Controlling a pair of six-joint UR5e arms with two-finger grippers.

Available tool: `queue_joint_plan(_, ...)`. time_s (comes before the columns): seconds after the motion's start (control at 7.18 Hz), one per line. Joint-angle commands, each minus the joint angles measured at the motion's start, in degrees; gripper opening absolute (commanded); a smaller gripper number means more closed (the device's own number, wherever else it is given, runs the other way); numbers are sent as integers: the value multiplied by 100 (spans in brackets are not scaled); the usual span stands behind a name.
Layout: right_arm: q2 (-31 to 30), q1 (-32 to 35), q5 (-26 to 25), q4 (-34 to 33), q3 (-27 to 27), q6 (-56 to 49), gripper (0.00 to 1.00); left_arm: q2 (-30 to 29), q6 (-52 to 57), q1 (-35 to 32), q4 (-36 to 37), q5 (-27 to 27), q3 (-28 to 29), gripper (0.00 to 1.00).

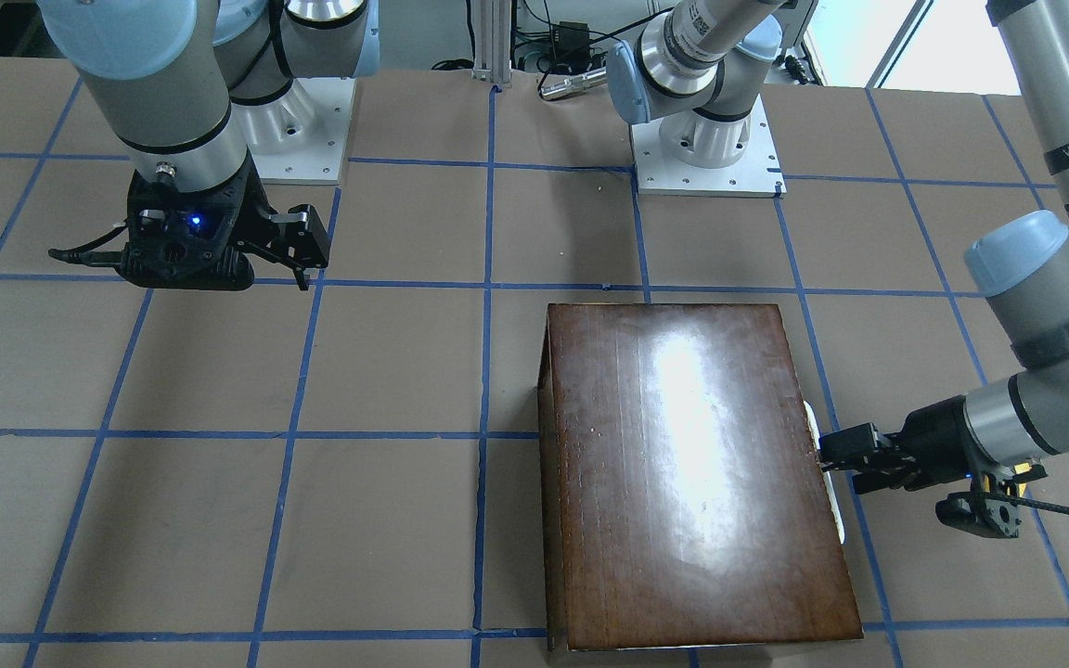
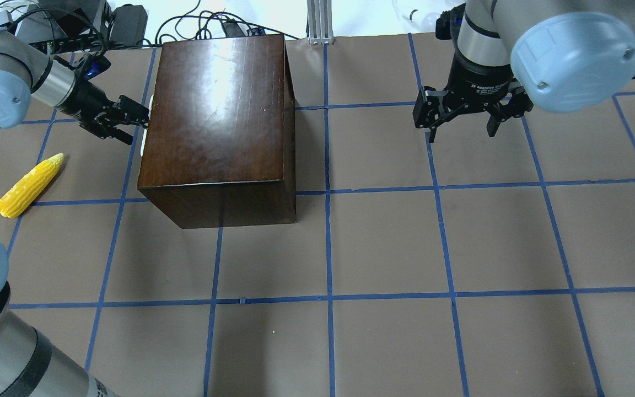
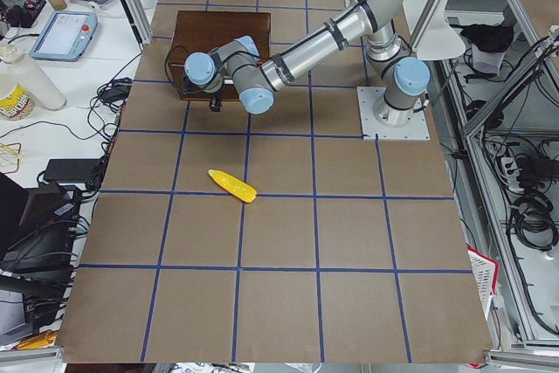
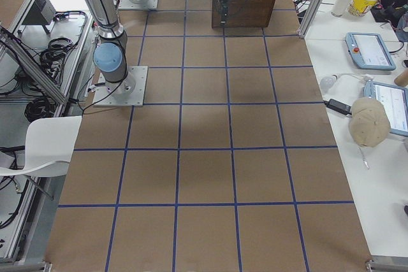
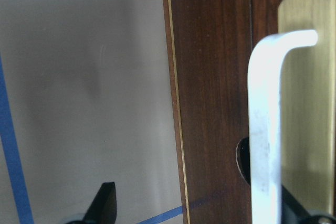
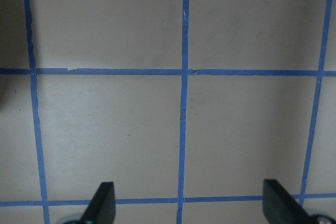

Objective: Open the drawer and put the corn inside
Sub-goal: 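Close the left gripper on the white bar handle of the drawer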

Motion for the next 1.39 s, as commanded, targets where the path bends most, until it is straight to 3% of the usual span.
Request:
queue_joint_plan(0.0, 0, 0, -1, -4, 0, 0, 100, 3, 72, 18, 0, 5, 13, 100)
queue_joint_plan(1.25, 0, 0, -1, 5, 0, 0, 100, 12, 468, 80, -9, 181, 66, 100)
